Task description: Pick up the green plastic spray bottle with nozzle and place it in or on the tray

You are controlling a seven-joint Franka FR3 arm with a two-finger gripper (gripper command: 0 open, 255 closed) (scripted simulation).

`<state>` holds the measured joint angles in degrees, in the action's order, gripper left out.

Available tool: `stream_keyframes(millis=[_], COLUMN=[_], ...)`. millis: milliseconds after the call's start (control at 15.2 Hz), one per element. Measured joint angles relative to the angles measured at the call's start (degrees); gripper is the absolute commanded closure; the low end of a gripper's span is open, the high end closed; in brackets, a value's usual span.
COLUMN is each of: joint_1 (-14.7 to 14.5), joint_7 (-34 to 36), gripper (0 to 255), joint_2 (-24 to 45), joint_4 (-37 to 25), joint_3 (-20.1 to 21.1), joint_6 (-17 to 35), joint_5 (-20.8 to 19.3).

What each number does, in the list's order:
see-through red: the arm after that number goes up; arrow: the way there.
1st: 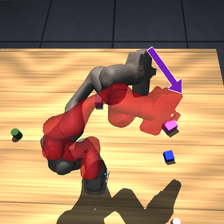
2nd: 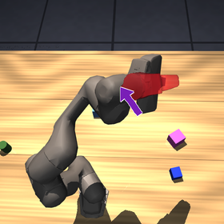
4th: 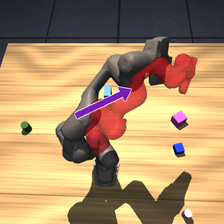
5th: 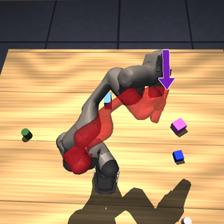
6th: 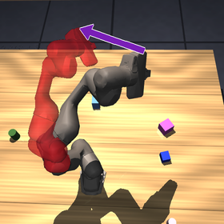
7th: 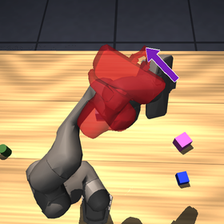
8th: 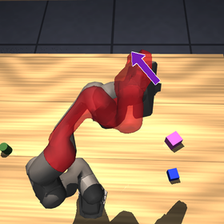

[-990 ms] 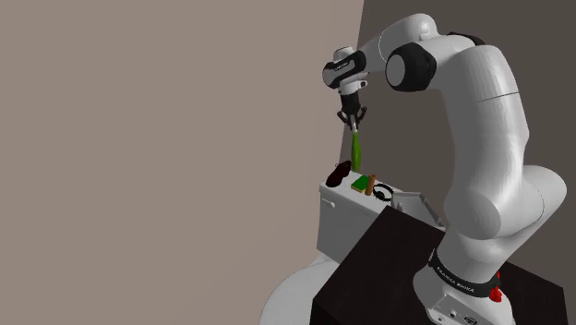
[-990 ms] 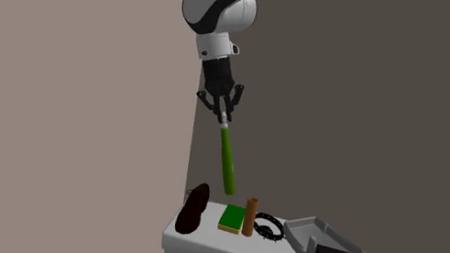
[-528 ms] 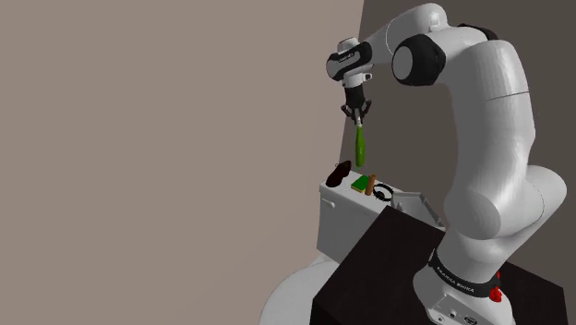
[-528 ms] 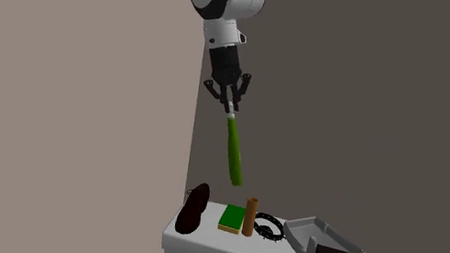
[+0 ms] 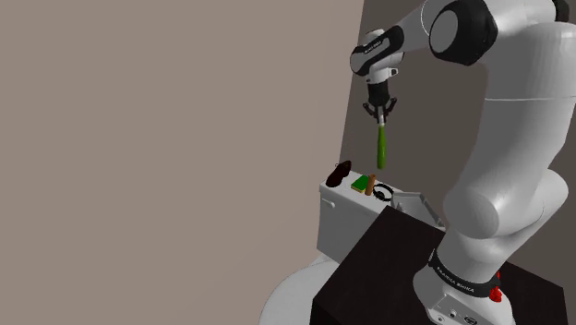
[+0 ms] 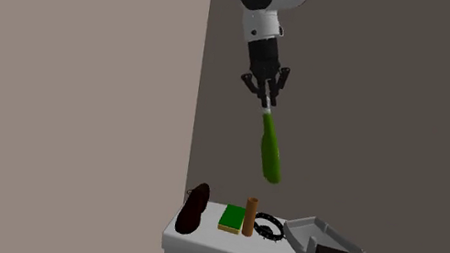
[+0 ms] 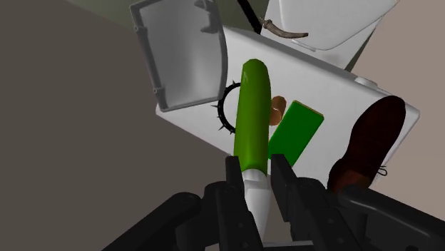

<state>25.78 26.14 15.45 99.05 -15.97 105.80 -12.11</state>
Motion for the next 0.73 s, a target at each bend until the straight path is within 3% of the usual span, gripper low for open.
stream_keyframes(millis=[726], joint_1=[3.4], joint_7=[-5.2], gripper=[255], joint_2=[-19.5], joint_4=[18.1], joint_3=[-4.0], joint_6=[0.9], joint_5=[-6.8])
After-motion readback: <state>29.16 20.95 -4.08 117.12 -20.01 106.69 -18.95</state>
